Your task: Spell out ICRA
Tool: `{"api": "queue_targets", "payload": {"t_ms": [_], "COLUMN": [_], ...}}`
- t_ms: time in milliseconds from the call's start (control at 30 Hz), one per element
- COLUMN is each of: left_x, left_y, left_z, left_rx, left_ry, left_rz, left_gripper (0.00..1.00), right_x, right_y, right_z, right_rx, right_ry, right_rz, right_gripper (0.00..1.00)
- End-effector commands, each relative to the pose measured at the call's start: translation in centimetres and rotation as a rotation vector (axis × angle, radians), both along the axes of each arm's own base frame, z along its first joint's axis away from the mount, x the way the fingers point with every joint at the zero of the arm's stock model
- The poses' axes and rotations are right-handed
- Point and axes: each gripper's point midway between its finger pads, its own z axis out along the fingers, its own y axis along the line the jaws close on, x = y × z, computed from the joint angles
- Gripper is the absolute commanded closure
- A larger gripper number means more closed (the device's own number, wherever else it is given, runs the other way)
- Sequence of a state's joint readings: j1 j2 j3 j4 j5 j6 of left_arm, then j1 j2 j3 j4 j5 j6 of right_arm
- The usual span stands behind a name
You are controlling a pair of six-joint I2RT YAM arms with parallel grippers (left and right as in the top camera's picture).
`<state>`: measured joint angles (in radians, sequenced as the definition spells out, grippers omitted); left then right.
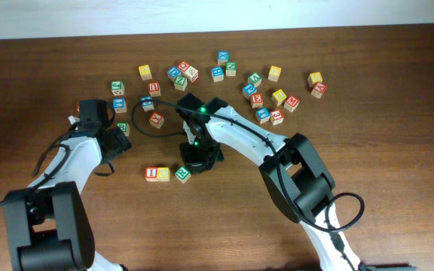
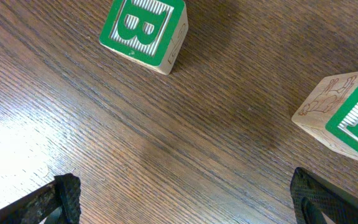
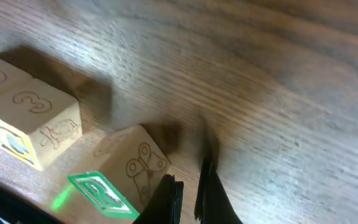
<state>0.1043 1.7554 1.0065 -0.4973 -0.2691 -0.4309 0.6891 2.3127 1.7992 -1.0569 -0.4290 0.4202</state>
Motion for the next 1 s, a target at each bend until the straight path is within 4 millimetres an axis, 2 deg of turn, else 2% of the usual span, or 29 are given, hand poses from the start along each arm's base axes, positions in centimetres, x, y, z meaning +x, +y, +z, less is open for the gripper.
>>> {"api": "queue_targets", "payload": {"t_ms": [0, 400, 467, 667, 833, 967], "left_x": [0.2, 0.2, 0.2, 0.2, 0.2, 0.2], "left_y": [0.0, 0.0, 0.0, 0.0, 0.0, 0.0], "left_z": [0.0, 0.0, 0.0, 0.0, 0.0, 0.0], "left_rx": [-0.001, -0.001, -0.001, -0.001, -0.001, -0.001], "left_ry": [-0.001, -0.001, -0.001, -0.001, -0.001, -0.001], "left_rz": [0.002, 0.002, 0.003, 0.002, 0.002, 0.002], "left_gripper": [0.01, 0.01, 0.01, 0.01, 0.01, 0.01], "right_x": [-1.0, -2.5, -2.3, -1.3, -0.4, 0.2], "right_y": [-0.4, 0.5, 0.5, -1.8, -2.3, -1.8], "right_z": [-0.2, -0.3, -0.4, -1.2, -1.5, -1.5], "right_rx": [-0.036, -0.05, -0.05, -0.177, -0.211, -0.191], "right_ry": [0.05, 0.063, 0.054, -0.019, -0.072, -0.096], "right_rz": [-0.03, -0.011, -0.011, -0.009, -0.009, -0.012], "right_gripper": [0.96, 0.96, 0.96, 0.96, 0.96, 0.95]}}
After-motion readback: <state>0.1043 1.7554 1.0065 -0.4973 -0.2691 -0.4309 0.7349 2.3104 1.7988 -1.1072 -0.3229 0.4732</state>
